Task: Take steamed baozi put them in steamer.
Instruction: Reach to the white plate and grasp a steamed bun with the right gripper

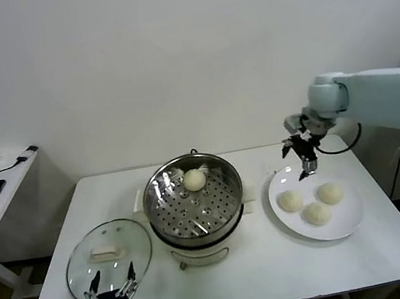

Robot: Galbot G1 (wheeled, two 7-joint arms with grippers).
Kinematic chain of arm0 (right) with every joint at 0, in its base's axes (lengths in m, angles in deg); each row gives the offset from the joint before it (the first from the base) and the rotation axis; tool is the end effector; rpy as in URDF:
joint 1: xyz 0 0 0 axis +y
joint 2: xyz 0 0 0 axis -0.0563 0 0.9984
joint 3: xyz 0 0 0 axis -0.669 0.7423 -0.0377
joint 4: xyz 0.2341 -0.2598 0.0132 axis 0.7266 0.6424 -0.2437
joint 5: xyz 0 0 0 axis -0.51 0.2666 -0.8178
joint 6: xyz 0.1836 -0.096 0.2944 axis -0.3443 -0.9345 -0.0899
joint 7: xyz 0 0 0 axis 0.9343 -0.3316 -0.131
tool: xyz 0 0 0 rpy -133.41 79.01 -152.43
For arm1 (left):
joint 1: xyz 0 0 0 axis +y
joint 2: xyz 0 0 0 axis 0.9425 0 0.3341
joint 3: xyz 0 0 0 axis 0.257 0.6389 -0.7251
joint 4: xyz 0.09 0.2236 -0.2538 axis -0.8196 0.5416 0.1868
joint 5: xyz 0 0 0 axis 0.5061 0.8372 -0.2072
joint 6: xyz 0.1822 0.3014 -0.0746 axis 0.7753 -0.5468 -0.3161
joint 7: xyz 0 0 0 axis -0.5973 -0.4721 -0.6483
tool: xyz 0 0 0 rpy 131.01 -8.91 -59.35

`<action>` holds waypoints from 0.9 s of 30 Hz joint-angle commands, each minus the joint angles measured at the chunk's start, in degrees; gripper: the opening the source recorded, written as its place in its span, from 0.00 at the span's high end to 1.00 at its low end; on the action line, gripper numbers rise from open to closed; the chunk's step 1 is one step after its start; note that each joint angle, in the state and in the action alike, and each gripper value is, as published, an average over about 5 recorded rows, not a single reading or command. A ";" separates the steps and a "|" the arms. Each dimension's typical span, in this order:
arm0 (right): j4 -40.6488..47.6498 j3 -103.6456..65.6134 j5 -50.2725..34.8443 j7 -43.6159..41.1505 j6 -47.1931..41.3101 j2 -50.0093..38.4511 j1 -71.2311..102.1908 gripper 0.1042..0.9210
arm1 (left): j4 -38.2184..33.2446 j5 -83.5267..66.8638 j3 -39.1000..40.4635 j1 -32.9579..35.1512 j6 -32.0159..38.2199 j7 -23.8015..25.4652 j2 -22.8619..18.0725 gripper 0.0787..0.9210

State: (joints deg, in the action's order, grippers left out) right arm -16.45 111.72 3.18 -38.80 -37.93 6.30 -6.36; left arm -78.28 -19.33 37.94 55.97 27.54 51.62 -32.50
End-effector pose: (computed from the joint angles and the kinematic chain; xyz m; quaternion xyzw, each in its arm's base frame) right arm 0.5523 -0.1069 -0.1212 0.5208 -0.5288 0.5376 0.4001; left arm 0.1451 0.0673 -0.3541 0.0515 -0.9853 0.0123 0.1625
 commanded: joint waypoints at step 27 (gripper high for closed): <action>15.37 -20.38 6.39 5.75 -6.42 5.13 25.98 0.13 | 0.25 0.44 0.03 0.33 -0.04 0.36 0.74 0.12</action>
State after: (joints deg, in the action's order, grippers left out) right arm -4.10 95.24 9.22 -33.78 -43.84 10.16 16.30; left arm -78.02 -18.89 37.96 56.17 27.46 52.00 -31.75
